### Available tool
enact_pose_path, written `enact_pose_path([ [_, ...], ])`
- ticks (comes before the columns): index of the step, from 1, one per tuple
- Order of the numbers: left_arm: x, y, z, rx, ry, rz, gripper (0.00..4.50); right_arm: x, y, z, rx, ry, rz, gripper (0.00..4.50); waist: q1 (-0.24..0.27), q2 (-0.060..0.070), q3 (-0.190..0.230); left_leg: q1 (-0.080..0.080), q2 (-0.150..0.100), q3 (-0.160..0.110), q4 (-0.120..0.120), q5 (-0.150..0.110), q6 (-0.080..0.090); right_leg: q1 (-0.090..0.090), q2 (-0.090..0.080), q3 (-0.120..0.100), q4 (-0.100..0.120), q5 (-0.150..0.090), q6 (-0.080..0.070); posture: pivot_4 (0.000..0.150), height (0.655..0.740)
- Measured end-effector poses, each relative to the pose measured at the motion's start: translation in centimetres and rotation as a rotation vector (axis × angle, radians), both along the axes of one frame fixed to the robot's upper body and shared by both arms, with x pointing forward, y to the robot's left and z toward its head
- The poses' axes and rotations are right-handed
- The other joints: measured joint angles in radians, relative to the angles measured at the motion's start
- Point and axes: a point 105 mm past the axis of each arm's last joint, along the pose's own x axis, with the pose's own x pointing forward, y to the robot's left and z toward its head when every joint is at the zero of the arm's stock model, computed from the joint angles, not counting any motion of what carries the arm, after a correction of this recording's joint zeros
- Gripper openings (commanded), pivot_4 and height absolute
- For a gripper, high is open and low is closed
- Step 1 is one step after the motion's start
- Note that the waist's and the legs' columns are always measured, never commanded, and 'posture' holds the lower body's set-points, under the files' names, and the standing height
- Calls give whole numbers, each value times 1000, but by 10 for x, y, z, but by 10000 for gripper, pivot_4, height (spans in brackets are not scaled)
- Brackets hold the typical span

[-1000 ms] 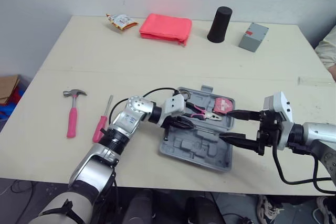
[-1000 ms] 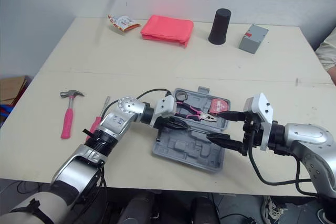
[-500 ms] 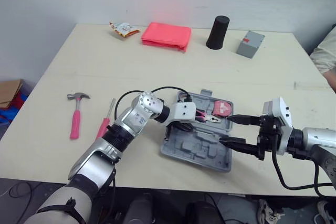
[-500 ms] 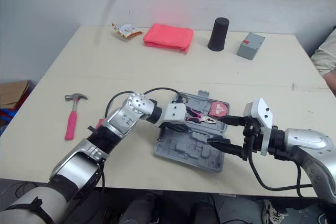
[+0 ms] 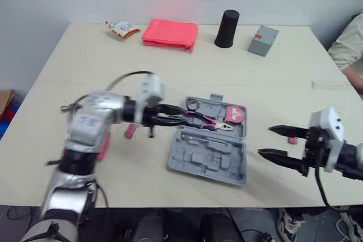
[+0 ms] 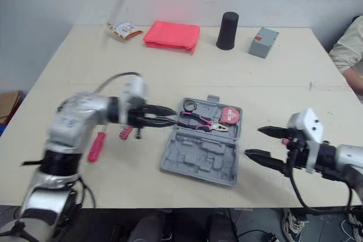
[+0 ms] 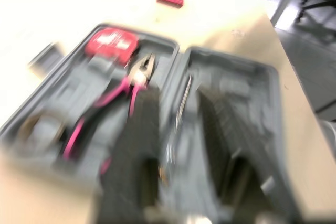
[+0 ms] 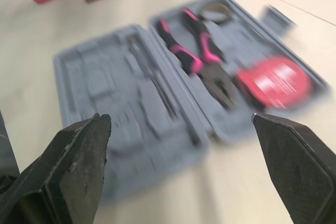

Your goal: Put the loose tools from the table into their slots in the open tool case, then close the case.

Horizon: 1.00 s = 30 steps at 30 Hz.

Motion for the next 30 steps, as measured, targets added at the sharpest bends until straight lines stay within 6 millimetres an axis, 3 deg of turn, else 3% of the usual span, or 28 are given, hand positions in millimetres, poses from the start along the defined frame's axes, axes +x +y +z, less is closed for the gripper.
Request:
enact_pose_path([
  [4,-12,84,-12,-55,73,404,44093,-13,-39,3,-42,45,-97,45000,3,-1,1,1,0,0,-2,0,0,0,-1,1,-2,0,0,1500,7355],
  [7,-43,152,-21,-47,116,685,44646,-18,-78,7,-72,56,-216,45000,-2,-3,2,1,0,0,-4,-1,0,-1,-1,1,-4,0,0,1500,7355],
  [8,-61,184,-25,-46,135,821,44646,-19,-96,8,-67,54,-285,45000,-3,-4,2,1,0,1,-4,-2,0,-1,-2,2,-6,0,0,1500,7355],
  [12,-100,248,-37,-49,142,1109,44646,-21,-127,1,-56,63,-399,45000,5,-2,2,1,0,1,-5,-8,-1,-2,-6,1,-10,0,0,1500,7355],
  [15,-129,282,-58,-47,180,1281,44646,-21,-145,-5,-52,61,-453,45000,11,-1,2,-1,-1,2,-6,-9,-2,-9,-8,1,-10,0,-1,1500,7355],
  [18,-144,294,-65,-34,202,1342,44646,-24,-155,-11,-54,84,-481,45000,11,-1,2,-3,-1,3,-7,-9,-3,-11,-9,2,-9,-1,-1,1500,7355],
  [21,-147,294,-63,-18,188,1340,44646,-22,-158,-9,-59,79,-479,45000,7,0,2,-3,-1,4,-7,-9,-3,-11,-9,3,-9,-1,-1,1500,7355],
  [27,-134,279,-60,-7,164,1285,44646,-6,-149,-6,-61,51,-422,45000,-10,3,3,-3,-1,5,-8,-10,-3,-12,-10,3,-4,-2,-4,1500,7355],
  [30,-121,266,-56,-16,163,1267,44646,4,-135,0,-63,30,-364,45000,-16,3,3,-3,-1,5,-7,-7,-3,-13,-10,3,-2,-2,-4,1500,7355],
])
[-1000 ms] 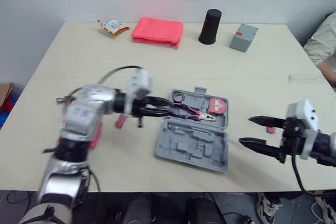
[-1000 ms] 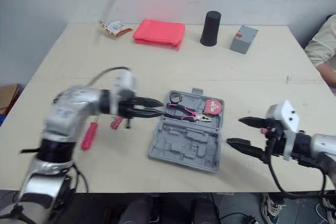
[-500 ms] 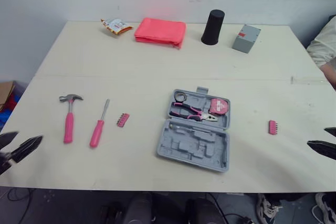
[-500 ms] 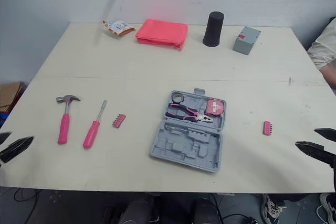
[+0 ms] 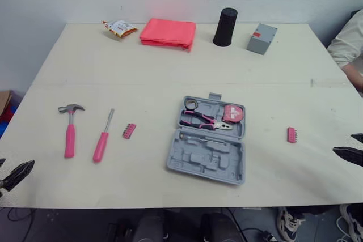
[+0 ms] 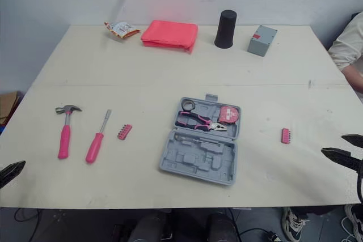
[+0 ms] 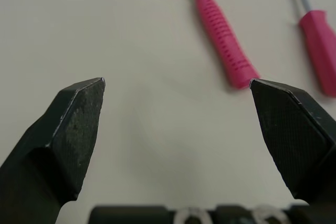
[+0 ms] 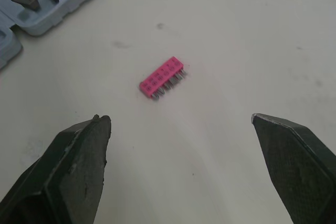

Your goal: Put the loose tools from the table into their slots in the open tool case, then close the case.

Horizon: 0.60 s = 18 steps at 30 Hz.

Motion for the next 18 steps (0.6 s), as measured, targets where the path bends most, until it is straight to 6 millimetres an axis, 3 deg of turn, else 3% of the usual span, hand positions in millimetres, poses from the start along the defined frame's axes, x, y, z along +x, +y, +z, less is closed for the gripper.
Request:
enact_pose_path([
  [3,14,-7,-3,-8,34,48,44646,11,31,11,18,-27,115,45000,-2,2,0,1,0,0,0,1,2,0,0,0,1,0,0,1500,7355],
  [5,32,-14,-4,-50,43,97,44646,22,72,22,40,-66,255,45000,-3,2,0,1,1,0,0,1,2,0,1,0,3,0,0,1500,7355],
  [6,43,-24,-3,-72,43,98,44646,25,106,29,50,-93,379,45000,-1,0,1,0,1,-1,0,4,-2,-1,2,0,4,0,0,1500,7355],
  [9,49,-30,-4,-86,73,122,44646,27,134,36,80,-107,469,45000,0,0,2,0,0,-1,0,2,-2,0,2,0,5,0,0,1500,7355],
  [14,83,-49,-6,-123,112,133,44646,16,226,67,147,-204,847,45000,1,-1,2,-1,0,-1,1,3,-3,-1,3,0,5,0,0,1500,7355],
  [18,94,-44,-28,-114,199,177,44646,12,255,74,160,-219,978,45000,3,-5,3,-1,0,-1,1,3,-3,-1,4,0,7,0,0,1500,7355],
])
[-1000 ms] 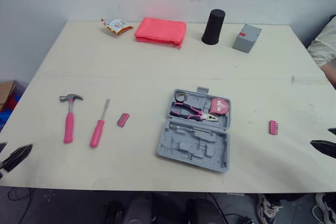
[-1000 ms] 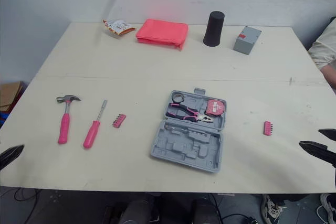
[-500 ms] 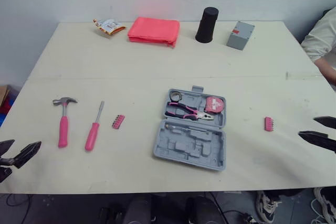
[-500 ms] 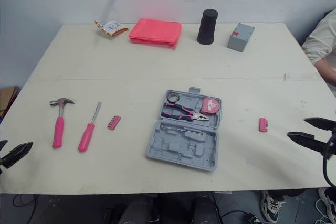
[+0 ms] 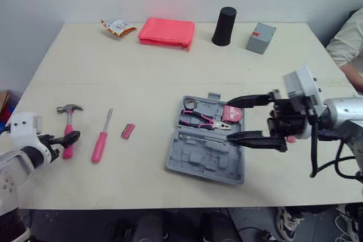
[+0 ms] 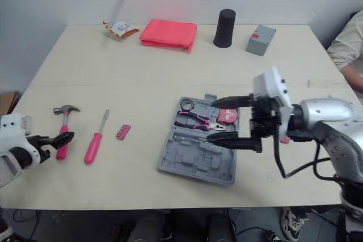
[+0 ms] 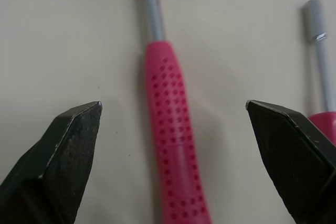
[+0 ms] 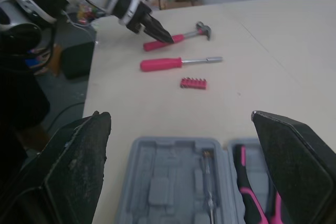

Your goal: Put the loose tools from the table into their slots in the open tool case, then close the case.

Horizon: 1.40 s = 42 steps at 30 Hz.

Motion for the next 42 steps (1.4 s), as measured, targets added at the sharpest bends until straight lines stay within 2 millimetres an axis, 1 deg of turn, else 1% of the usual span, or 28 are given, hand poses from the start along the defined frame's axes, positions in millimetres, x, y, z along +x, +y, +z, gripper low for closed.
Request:
enact_pose_path([
  [2,7,1,-2,28,15,2,44646,1,10,3,15,-6,42,45000,2,0,0,1,-1,0,0,0,0,0,-1,0,0,0,0,1500,7355],
  [4,10,2,-3,54,24,16,39300,1,17,1,10,-3,71,45000,3,0,0,1,0,0,0,1,-1,0,-1,0,-1,0,0,1500,7355],
  [6,9,5,-5,71,24,36,32077,2,20,1,23,1,77,45000,-1,0,0,1,0,0,0,2,-1,0,-1,1,0,0,0,1500,7355],
  [8,9,3,-6,68,13,40,23115,3,22,4,33,-7,80,45000,0,1,0,1,0,0,-1,1,-1,0,-1,0,0,0,0,1500,7355],
  [11,10,3,-5,69,-2,41,8141,2,24,5,37,-13,90,45000,4,0,0,1,-1,0,0,1,-1,0,-1,0,0,0,0,1500,7355],
  [12,11,2,-5,72,-5,38,5185,2,25,5,36,-13,94,45000,4,0,0,1,-1,0,0,1,-1,0,-1,0,0,0,0,1500,7355],
  [16,12,2,-4,88,-18,28,5212,2,25,4,34,-20,100,45000,4,0,0,1,-1,0,0,1,-1,0,-1,0,0,0,0,1500,7355],
  [18,14,-2,0,74,-35,0,5212,2,24,4,31,-16,98,45000,7,-1,0,1,-1,0,0,1,-1,0,-1,0,0,0,0,1500,7355],
  [19,16,-6,5,64,-55,-31,5212,3,23,4,26,-15,96,45000,9,-3,2,0,-1,-1,0,1,-1,-1,-1,0,0,0,0,1500,7355],
  [21,22,-19,28,84,-126,-130,5212,3,20,3,15,-11,85,45000,11,-10,6,-1,0,-1,0,2,-1,-1,-1,-1,0,0,0,1500,7355],
  [22,25,-29,45,140,-171,-222,5212,3,16,2,11,-11,73,45000,11,-13,7,-2,0,-1,0,1,-1,-1,-1,-1,0,0,0,1500,7355],
  [23,25,-44,64,212,-207,-346,5212,3,11,1,5,-6,49,45000,12,-13,7,-2,0,-1,0,1,-2,-1,-1,-1,-1,0,0,1500,7355],
  [24,24,-55,74,258,-228,-432,5212,4,7,1,-2,-2,32,45000,12,-13,7,-2,-1,-1,-1,0,-1,-1,-2,0,-1,0,0,1500,7355],
  [25,21,-71,85,312,-245,-550,5212,4,3,-1,-10,8,13,45000,12,-13,7,-2,-2,0,-1,0,-1,-1,-2,0,-2,0,0,1500,7355],
  [26,17,-90,92,349,-255,-687,5212,3,-2,-3,-17,15,-10,45000,13,-12,8,-2,-2,0,-1,0,-1,0,-2,0,-3,0,0,1500,7355],
  [27,13,-110,94,350,-256,-813,5212,1,-6,-5,-25,27,-29,45000,13,-10,8,-2,-2,1,-1,-1,-1,0,-2,1,-4,0,0,1500,7355],
  [28,9,-130,93,331,-248,-938,5212,-3,-11,-9,-36,47,-48,45000,18,-8,9,-2,-2,0,-2,-1,0,0,-2,0,-5,0,0,1500,7355],
  [31,-2,-178,88,296,-204,-1262,5212,-15,-26,-29,-109,120,-97,45000,26,-7,10,-3,0,0,-2,0,-1,0,4,0,-6,0,0,1500,7355],
  [34,-4,-216,89,329,-201,-1504,5212,-28,-34,-43,-157,169,-128,45000,27,-7,11,-3,1,1,-1,2,0,0,9,0,-5,0,0,1500,7355],
  [36,-1,-242,85,331,-192,-1627,5212,-35,-36,-50,-189,191,-139,45000,24,-6,11,-2,1,4,0,3,2,0,10,2,-4,0,1,1500,7355],
  [38,2,-258,74,337,-150,-1688,5212,-41,-38,-55,-208,213,-146,45000,22,-6,11,-1,1,6,0,4,3,0,10,5,-4,1,2,1500,7355],
  [40,2,-276,58,346,-97,-1747,5212,-47,-39,-60,-217,241,-151,45000,22,-7,12,-1,1,6,0,4,3,-1,10,6,-4,1,2,1500,7355],
  [42,4,-292,49,353,-66,-1784,5212,-49,-40,-63,-217,250,-170,45000,25,-7,12,-2,1,5,0,4,3,-1,9,6,-3,1,2,1500,7355],
])
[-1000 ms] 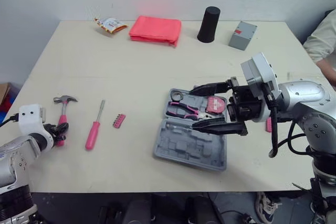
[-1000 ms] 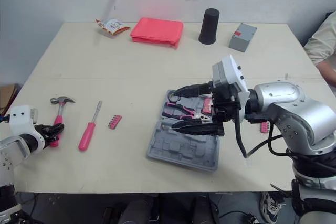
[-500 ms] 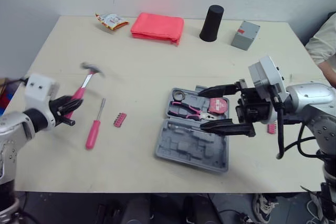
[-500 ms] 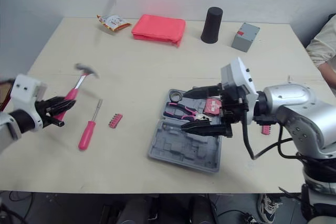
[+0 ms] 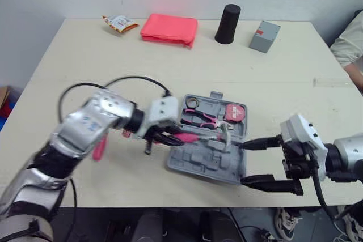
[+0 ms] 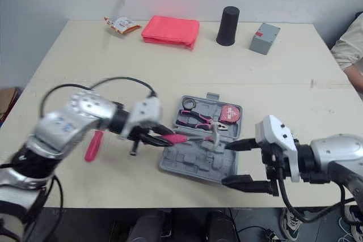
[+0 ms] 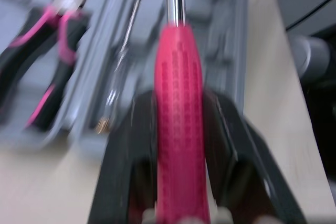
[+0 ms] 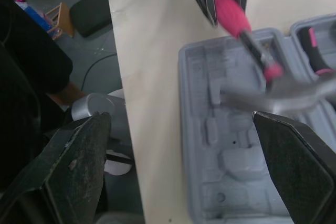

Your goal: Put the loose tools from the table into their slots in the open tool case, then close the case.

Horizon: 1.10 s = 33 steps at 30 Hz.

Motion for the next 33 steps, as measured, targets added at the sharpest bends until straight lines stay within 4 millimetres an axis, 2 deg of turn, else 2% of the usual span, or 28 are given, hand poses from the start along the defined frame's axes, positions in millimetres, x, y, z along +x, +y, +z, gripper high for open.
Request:
enact_pose_path([
  [3,1,-18,-7,78,-21,-48,5212,-2,-3,-2,-2,1,-40,45000,4,0,0,0,0,-1,0,0,0,1,0,0,0,0,0,1500,7355],
  [10,1,-27,-30,194,-5,-86,5212,-5,-9,-3,17,8,-100,45000,2,0,0,0,0,-3,2,1,1,2,-1,-1,0,0,0,1500,7355],
  [18,12,-40,-30,192,-66,-131,5212,-9,-11,-7,10,18,-120,45000,5,0,0,-1,-1,-5,3,1,1,3,-2,-3,0,0,0,1500,7355],
  [28,18,-44,-30,195,-95,-176,5212,-9,-13,-9,7,10,-138,45000,11,0,0,-1,-1,-7,5,1,2,5,-2,-4,0,0,0,1500,7355],
  [33,26,-45,-33,189,-72,-142,5212,-8,-14,-8,1,-8,-140,45000,18,0,0,-1,-1,-7,6,1,2,5,-2,-5,1,0,0,1500,7355],
])
